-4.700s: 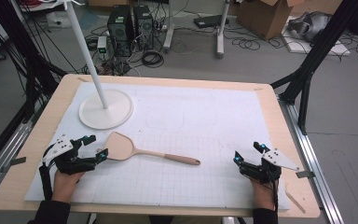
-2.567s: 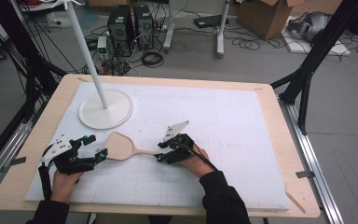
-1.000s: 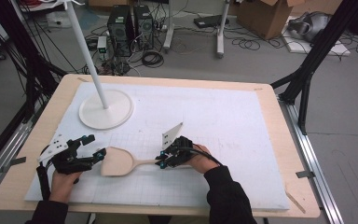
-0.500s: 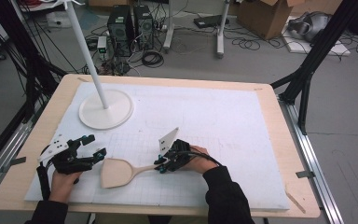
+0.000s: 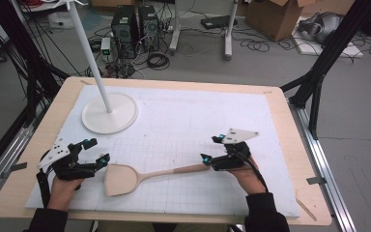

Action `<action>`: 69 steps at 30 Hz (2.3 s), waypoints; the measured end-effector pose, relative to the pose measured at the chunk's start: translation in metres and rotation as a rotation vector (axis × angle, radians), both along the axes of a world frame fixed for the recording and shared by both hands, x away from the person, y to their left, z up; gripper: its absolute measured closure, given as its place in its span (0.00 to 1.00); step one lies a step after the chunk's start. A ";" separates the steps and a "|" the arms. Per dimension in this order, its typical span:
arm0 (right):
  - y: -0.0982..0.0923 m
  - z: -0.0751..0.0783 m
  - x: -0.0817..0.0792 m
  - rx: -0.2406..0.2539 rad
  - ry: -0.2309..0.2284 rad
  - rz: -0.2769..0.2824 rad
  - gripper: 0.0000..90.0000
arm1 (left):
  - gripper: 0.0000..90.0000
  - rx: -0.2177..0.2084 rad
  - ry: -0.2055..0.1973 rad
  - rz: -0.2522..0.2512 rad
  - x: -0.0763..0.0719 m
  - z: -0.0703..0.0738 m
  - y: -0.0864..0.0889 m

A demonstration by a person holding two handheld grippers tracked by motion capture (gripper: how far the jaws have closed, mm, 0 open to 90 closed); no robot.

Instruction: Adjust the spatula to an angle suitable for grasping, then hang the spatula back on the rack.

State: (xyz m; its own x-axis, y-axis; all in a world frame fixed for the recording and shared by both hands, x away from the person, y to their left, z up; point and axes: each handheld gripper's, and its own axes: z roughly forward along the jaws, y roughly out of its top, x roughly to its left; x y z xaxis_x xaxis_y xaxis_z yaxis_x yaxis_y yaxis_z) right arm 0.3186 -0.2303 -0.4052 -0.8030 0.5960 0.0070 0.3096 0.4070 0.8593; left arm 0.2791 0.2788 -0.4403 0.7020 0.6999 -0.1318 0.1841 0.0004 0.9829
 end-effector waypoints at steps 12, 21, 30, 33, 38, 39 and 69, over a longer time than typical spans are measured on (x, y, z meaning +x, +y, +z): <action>-0.066 -0.009 -0.041 0.032 -0.116 -0.262 0.24 | 0.17 0.042 0.004 -0.041 0.003 0.016 -0.017; -0.082 -0.013 -0.049 0.058 -0.136 -0.301 0.22 | 0.16 0.086 0.035 -0.089 0.006 0.031 -0.031; -0.096 -0.018 -0.053 0.058 -0.110 -0.357 0.18 | 0.17 0.099 0.047 -0.122 0.006 0.030 -0.038; -0.097 -0.017 -0.055 0.061 -0.114 -0.361 0.18 | 0.17 0.114 0.051 -0.150 0.008 0.034 -0.045; -0.092 -0.016 -0.055 0.047 -0.121 -0.345 0.18 | 0.17 0.149 0.055 -0.186 0.011 0.039 -0.053; -0.092 -0.016 -0.054 0.041 -0.129 -0.340 0.18 | 0.17 0.158 0.054 -0.197 0.012 0.041 -0.056; -0.074 -0.014 -0.047 0.013 -0.128 -0.266 0.18 | 0.44 0.621 0.285 -0.546 0.034 0.033 -0.162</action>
